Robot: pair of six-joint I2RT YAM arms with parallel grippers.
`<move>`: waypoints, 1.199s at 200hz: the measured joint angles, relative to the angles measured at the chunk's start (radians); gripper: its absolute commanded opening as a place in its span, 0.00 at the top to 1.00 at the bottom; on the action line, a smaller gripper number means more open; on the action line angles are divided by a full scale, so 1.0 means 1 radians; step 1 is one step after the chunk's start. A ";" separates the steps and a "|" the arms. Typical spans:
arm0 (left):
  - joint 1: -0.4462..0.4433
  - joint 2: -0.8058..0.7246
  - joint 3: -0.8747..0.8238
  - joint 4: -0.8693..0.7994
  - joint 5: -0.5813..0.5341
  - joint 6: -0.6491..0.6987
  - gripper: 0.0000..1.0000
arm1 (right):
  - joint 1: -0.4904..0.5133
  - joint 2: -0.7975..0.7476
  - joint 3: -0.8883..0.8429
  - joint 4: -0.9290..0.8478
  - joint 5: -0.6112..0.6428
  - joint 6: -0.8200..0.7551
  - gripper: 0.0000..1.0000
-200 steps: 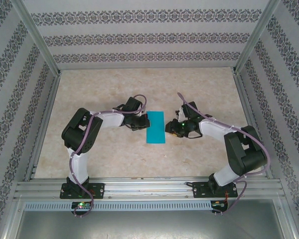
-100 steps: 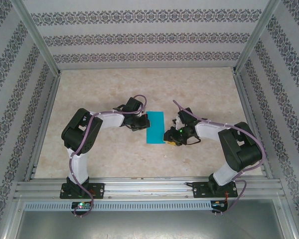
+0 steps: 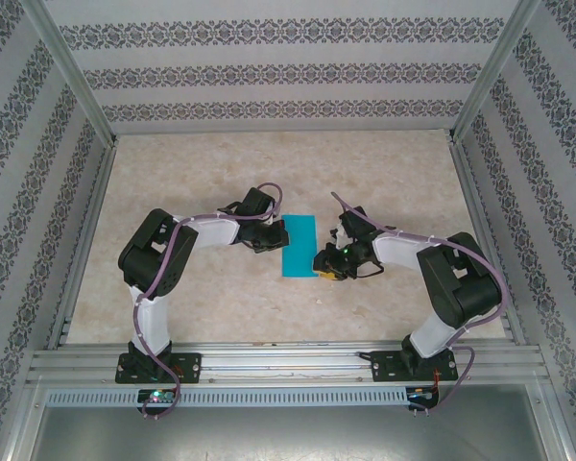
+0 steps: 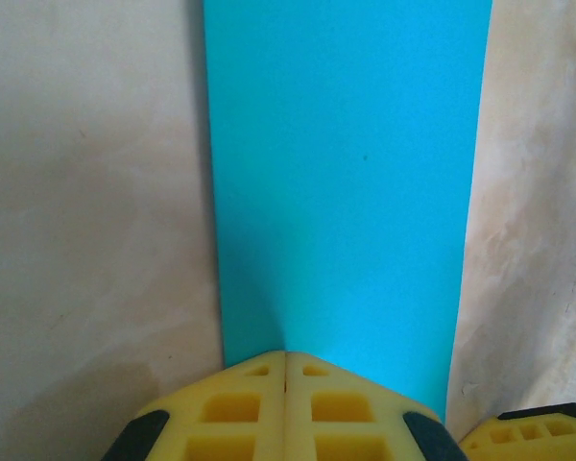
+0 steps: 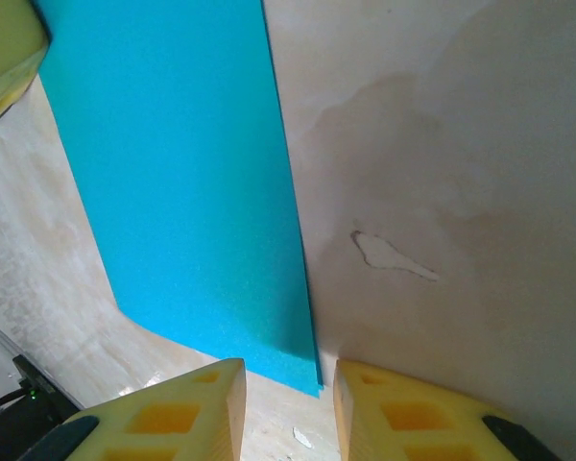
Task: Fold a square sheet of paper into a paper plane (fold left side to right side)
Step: Fold the triangle a second time at the center of the table.
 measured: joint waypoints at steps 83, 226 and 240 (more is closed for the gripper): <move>0.000 -0.001 -0.005 0.006 0.000 -0.007 1.00 | 0.008 0.013 0.006 0.029 -0.013 0.014 0.69; 0.000 -0.003 -0.007 0.008 0.000 -0.007 1.00 | -0.052 0.104 0.077 0.167 -0.080 0.018 0.66; 0.000 -0.003 -0.010 0.011 0.000 -0.007 1.00 | -0.061 0.122 0.092 0.177 -0.087 0.018 0.66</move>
